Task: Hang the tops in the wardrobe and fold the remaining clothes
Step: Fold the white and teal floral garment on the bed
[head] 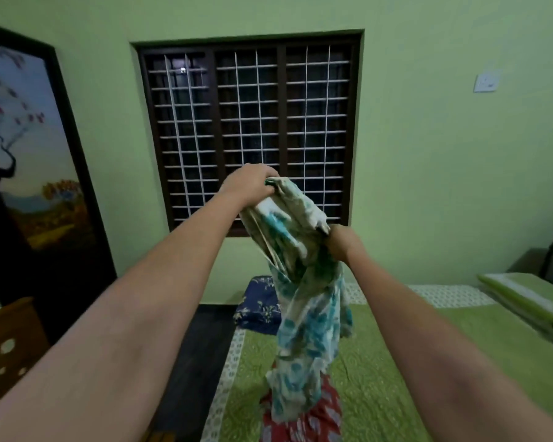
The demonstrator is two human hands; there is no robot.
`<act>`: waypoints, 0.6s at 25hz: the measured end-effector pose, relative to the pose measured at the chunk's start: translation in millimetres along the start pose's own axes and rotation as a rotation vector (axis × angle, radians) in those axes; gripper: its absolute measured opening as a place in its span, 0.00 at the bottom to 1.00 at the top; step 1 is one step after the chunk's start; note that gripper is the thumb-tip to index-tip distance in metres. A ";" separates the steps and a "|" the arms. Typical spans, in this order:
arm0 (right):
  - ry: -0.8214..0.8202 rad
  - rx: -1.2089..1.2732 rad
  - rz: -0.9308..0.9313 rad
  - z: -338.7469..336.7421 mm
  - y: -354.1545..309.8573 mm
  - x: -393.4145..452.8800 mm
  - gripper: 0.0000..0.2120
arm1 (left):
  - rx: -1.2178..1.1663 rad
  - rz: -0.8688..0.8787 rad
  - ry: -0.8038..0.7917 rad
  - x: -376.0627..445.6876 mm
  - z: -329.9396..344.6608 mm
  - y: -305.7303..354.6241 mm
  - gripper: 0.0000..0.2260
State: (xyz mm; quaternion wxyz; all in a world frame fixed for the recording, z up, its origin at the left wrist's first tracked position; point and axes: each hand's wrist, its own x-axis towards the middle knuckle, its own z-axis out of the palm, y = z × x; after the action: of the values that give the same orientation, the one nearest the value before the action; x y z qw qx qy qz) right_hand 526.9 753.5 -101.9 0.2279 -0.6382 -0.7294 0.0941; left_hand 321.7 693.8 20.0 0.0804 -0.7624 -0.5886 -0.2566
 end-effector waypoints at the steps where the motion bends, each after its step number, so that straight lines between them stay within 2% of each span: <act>1: -0.018 -0.022 -0.020 -6.1 -2.3 -0.9 0.15 | 0.084 -0.003 0.026 -0.4 -6.0 2.1 0.11; 4: -0.088 -0.064 -0.078 -17.8 -6.0 0.1 0.21 | 0.293 0.006 0.121 0.4 -13.5 4.4 0.09; 7: -0.029 0.080 -0.042 -26.7 -1.9 7.6 0.17 | 0.429 0.026 0.200 -2.1 -19.8 1.2 0.10; 9: 0.061 0.157 -0.037 -32.1 0.0 8.4 0.16 | 0.464 0.090 0.172 -3.7 -24.7 -7.3 0.15; 12: 0.229 0.283 -0.019 -37.3 -0.3 13.2 0.15 | 0.476 0.190 -0.003 -7.0 -27.2 -18.4 0.27; 13: 0.256 0.389 0.031 -38.7 -5.5 12.5 0.15 | 0.462 0.183 -0.055 -5.5 -24.6 -19.6 0.25; 15: 0.165 0.603 0.122 -36.7 -17.7 13.0 0.15 | 0.416 0.085 -0.047 1.0 -15.1 -16.3 0.11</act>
State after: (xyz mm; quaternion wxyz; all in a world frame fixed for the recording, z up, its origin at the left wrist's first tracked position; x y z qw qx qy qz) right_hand 526.7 757.5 -59.3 0.4592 -0.5900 -0.6079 0.2673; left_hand 302.2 693.1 30.4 0.2329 -0.7595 -0.5977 -0.1081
